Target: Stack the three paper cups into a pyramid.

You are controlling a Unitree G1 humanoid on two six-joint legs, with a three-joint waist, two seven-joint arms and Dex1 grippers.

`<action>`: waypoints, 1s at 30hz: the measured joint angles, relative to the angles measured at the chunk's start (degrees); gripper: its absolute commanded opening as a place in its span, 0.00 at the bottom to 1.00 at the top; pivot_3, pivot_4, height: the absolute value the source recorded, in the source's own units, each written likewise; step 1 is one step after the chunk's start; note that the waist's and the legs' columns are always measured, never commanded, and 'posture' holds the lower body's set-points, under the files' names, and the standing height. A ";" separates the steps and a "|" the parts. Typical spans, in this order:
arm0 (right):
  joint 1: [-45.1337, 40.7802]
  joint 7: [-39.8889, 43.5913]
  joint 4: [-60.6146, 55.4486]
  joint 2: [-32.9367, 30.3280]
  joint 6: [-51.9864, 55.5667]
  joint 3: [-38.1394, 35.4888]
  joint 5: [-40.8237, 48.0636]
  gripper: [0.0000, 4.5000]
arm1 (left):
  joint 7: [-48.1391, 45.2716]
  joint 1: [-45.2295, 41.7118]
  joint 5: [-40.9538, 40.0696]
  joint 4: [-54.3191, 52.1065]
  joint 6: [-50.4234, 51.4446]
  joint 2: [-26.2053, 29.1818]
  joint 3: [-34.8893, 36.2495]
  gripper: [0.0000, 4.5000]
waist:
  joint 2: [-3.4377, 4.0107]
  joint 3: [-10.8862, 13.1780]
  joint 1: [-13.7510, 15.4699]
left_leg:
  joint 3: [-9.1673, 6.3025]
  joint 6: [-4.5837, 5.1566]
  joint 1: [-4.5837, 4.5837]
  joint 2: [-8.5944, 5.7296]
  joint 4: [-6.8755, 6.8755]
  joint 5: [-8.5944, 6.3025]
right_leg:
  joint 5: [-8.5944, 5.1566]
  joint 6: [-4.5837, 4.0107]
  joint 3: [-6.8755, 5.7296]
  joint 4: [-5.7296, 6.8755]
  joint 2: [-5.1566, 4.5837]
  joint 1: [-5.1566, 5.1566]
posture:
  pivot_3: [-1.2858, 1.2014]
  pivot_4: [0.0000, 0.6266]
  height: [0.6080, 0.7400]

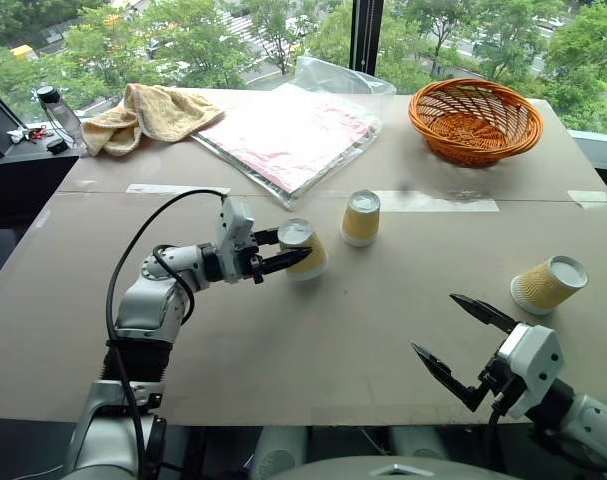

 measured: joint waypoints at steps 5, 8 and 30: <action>4.18 0.00 0.70 1.07 -2.61 -0.75 -0.72 1.00 | 0.23 -0.66 1.90 -1.73 0.21 -2.77 -4.21 0.50 | 0.01 0.00 -0.32 | 0.02 0.00 0.02 0.00 0.00 0.00 | -0.02 -0.03 0.02 0.00 0.01 0.00 | 0.52 0.24 1.00; 5.18 -0.25 0.74 1.69 -3.47 -1.11 -1.34 1.00 | 0.53 -1.14 4.07 -1.28 -1.52 -3.99 -5.79 0.50 | 0.01 0.00 -0.18 | 0.01 0.00 0.02 0.00 0.01 0.00 | -0.09 -0.15 0.02 0.00 0.01 0.00 | 0.52 0.24 1.00; 4.46 -8.15 -1.92 7.23 -1.20 -5.61 -1.06 1.00 | 1.70 -0.10 3.52 1.03 -3.75 -5.28 -1.82 0.99 | 0.04 -0.02 -0.24 | 0.00 0.00 0.01 0.01 0.04 0.00 | -0.10 -0.16 0.01 0.01 0.00 0.02 | 0.52 0.24 1.00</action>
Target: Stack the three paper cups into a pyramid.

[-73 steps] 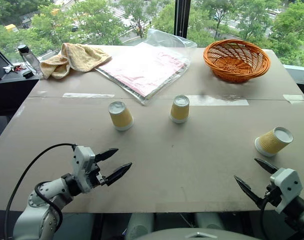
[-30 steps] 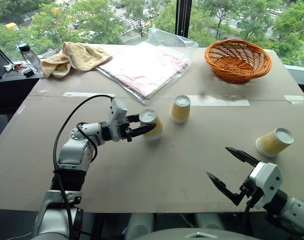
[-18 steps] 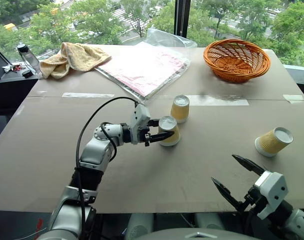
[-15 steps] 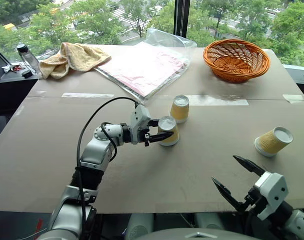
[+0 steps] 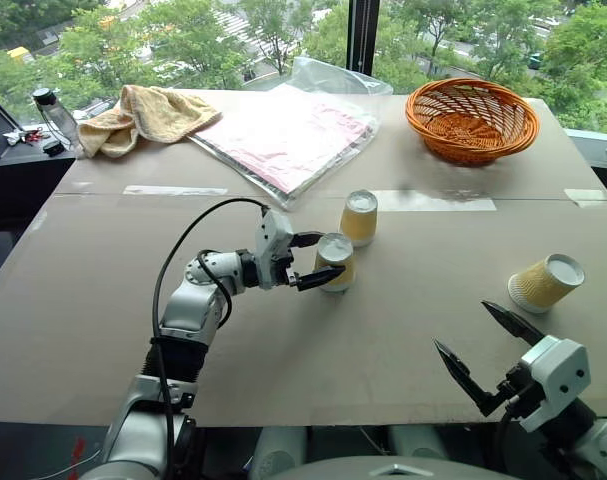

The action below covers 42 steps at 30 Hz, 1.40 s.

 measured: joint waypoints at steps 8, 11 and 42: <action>-18.41 -13.33 7.17 -0.77 14.67 -13.04 -2.65 1.00 | -1.77 6.68 -14.81 -15.69 9.91 3.49 6.79 0.99 | 0.07 0.00 0.25 | -0.07 0.00 0.05 0.00 0.06 0.00 | 0.00 -0.05 -0.04 0.04 0.00 0.09 | 0.52 0.24 1.00; -22.63 -14.90 11.11 -0.90 20.23 -13.66 -2.70 1.00 | -3.37 8.20 -18.10 -21.34 12.80 6.01 6.77 0.99 | 0.17 0.02 0.08 | -0.04 0.00 0.05 -0.01 0.04 0.00 | -0.01 -0.05 0.00 0.04 0.00 0.10 | 0.52 0.24 1.00; -38.12 -1.89 10.62 -5.55 28.24 4.65 10.27 0.47 | -10.14 26.23 -22.75 -20.69 3.73 8.92 19.95 1.00 | 0.32 0.13 -1.07 | -0.04 0.08 0.07 0.05 0.02 -0.04 | -0.04 -0.04 0.01 -0.04 0.06 0.08 | 0.52 0.24 1.00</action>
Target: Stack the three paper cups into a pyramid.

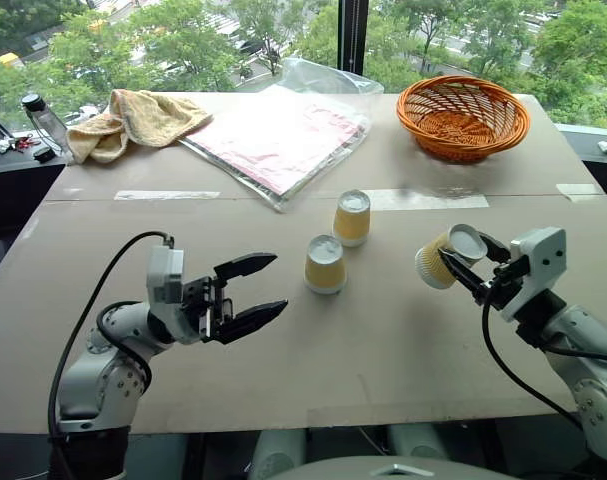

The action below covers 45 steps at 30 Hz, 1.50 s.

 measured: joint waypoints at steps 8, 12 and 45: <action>-6.75 3.12 6.03 -0.70 -1.55 14.00 -6.89 0.47 | -2.85 5.52 -1.16 2.37 0.66 3.52 5.03 1.00 | -0.09 0.05 0.90 | 0.02 0.01 -0.06 -0.03 0.01 -0.01 | 0.01 -0.01 -0.01 -0.07 -0.06 -0.03 | 0.52 0.24 1.00; -9.71 5.15 8.77 -0.87 -3.83 17.64 -9.81 0.47 | -2.83 6.87 -1.86 0.57 1.57 3.79 5.89 1.00 | -0.10 0.04 0.84 | 0.04 0.01 -0.03 -0.01 0.00 -0.01 | 0.01 -0.01 -0.01 -0.06 -0.05 -0.03 | 0.52 0.24 1.00; -29.00 10.32 12.56 1.61 4.98 6.45 6.15 0.99 | 0.40 7.30 -2.41 -1.68 2.72 1.83 6.49 1.00 | -0.10 0.07 0.69 | 0.09 0.01 -0.05 0.00 -0.08 -0.01 | 0.02 -0.01 0.00 -0.03 -0.05 -0.13 | 0.52 0.24 1.00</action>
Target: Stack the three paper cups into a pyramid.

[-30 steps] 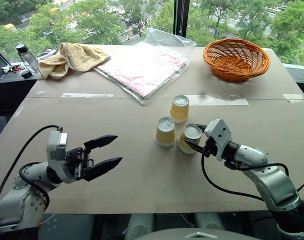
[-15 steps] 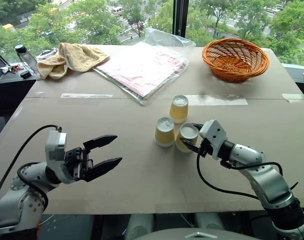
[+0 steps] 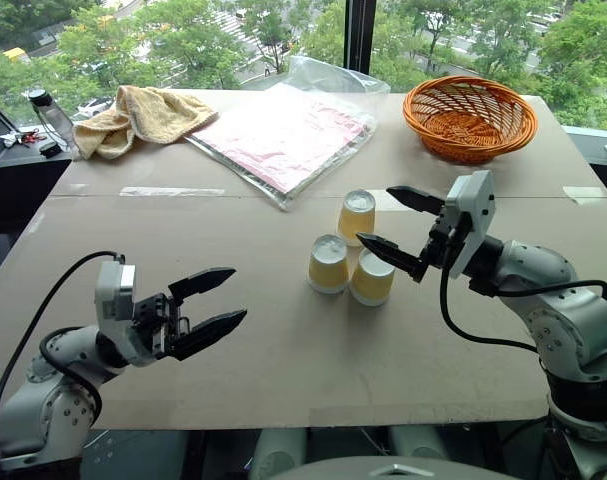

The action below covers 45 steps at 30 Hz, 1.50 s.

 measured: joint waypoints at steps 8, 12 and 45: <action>-10.74 9.81 28.15 -3.31 -6.61 7.65 -9.71 0.99 | -1.20 2.26 -0.36 0.24 -0.17 0.54 0.97 1.00 | 0.01 0.05 -0.37 | 0.09 0.00 -0.11 -0.01 -0.12 0.00 | 0.03 0.04 0.06 0.00 0.00 -0.19 | 0.52 0.24 1.00; -16.32 14.92 37.55 -1.65 -11.13 9.57 -12.03 0.99 | -1.90 2.93 -0.32 0.41 -0.96 1.06 2.47 1.00 | 0.04 0.07 -1.00 | 0.08 0.01 -0.15 0.00 -0.17 0.00 | 0.12 0.19 0.05 0.01 0.01 -0.27 | 0.52 0.24 1.00; -24.86 23.69 28.42 -0.99 -2.62 2.09 -7.68 0.44 | 6.34 -1.59 -0.46 -1.34 -0.76 -0.75 1.24 1.00 | 0.30 0.33 -0.98 | -0.06 0.00 -0.24 -0.01 -0.36 0.00 | 0.14 0.20 -0.04 0.05 0.01 -0.37 | 0.52 0.24 1.00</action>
